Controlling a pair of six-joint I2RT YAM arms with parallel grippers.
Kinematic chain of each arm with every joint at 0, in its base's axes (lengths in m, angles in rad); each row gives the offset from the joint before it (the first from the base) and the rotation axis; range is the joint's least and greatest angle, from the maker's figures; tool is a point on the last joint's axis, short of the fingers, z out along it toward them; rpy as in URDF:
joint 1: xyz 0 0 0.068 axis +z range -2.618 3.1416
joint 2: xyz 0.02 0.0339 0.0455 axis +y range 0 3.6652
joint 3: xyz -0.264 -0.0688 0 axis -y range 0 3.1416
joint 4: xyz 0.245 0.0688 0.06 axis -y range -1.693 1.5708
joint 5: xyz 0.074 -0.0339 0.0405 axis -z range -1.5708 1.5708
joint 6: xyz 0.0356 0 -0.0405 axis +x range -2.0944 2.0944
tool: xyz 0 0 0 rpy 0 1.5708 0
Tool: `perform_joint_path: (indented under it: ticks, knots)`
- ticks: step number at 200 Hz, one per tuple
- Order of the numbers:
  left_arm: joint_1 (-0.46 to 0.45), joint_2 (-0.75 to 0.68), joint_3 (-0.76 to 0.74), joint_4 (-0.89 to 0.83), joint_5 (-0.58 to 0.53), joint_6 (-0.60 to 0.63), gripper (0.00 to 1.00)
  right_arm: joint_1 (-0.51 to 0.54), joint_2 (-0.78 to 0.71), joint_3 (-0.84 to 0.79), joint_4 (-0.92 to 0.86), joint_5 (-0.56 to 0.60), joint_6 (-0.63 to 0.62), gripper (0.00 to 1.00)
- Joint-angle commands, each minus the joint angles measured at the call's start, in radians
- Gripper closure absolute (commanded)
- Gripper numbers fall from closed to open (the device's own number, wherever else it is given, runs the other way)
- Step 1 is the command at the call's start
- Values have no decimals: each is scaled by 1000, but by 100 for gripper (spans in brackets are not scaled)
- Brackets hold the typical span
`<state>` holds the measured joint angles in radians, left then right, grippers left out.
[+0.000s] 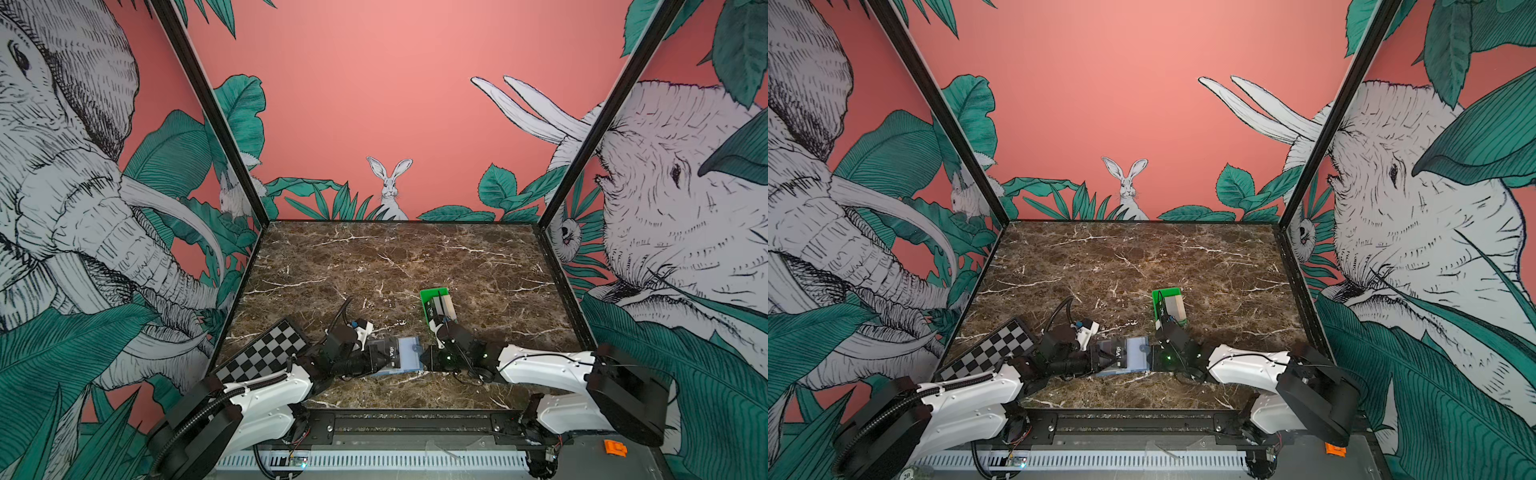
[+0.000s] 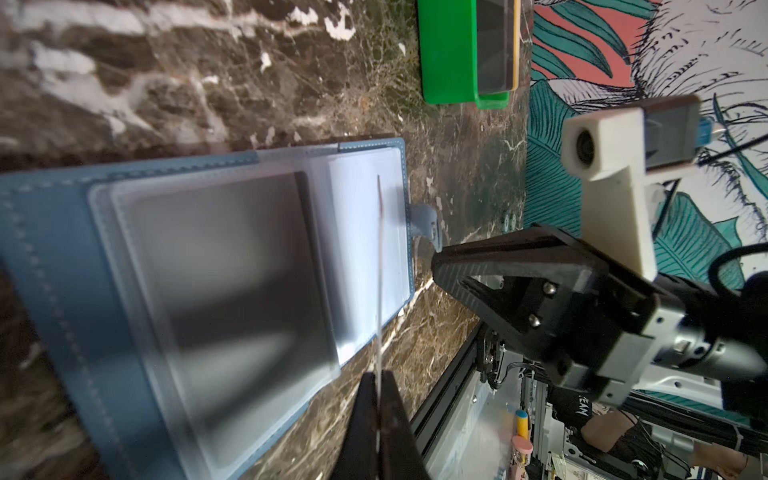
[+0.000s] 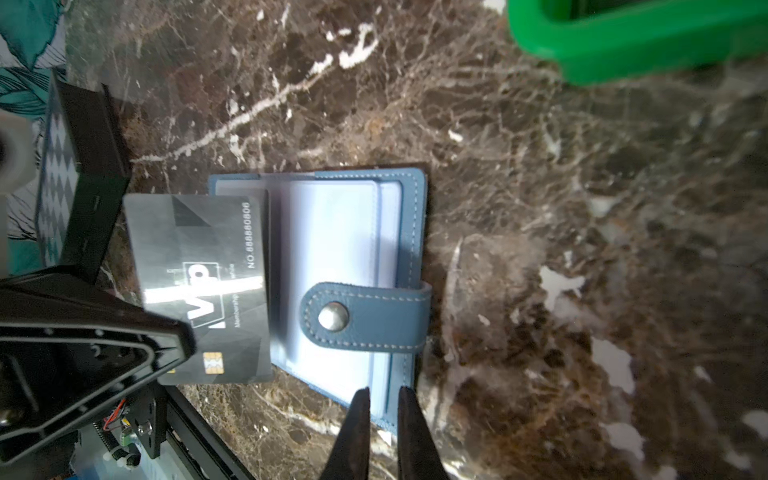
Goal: Put the credit cards into the card holder
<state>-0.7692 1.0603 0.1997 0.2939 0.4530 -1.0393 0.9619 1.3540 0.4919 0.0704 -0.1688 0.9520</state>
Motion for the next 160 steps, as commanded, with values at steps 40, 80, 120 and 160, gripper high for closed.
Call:
perform_joint_path:
  ticks: [40, 80, 120, 160]
  knots:
    - [28, -12, 14, -32, 8, -4, 100, 27, 53, 34, -30, 31, 2, 87]
    - [30, 52, 20, 35, 31, -8, 100, 32, 55, 35, -49, 44, 1, 88]
    - [30, 118, 18, 108, 50, -24, 100, 33, 58, 34, -56, 48, 0, 89]
    - [30, 117, 21, 69, 33, -12, 100, 35, 61, 34, -60, 51, 0, 89]
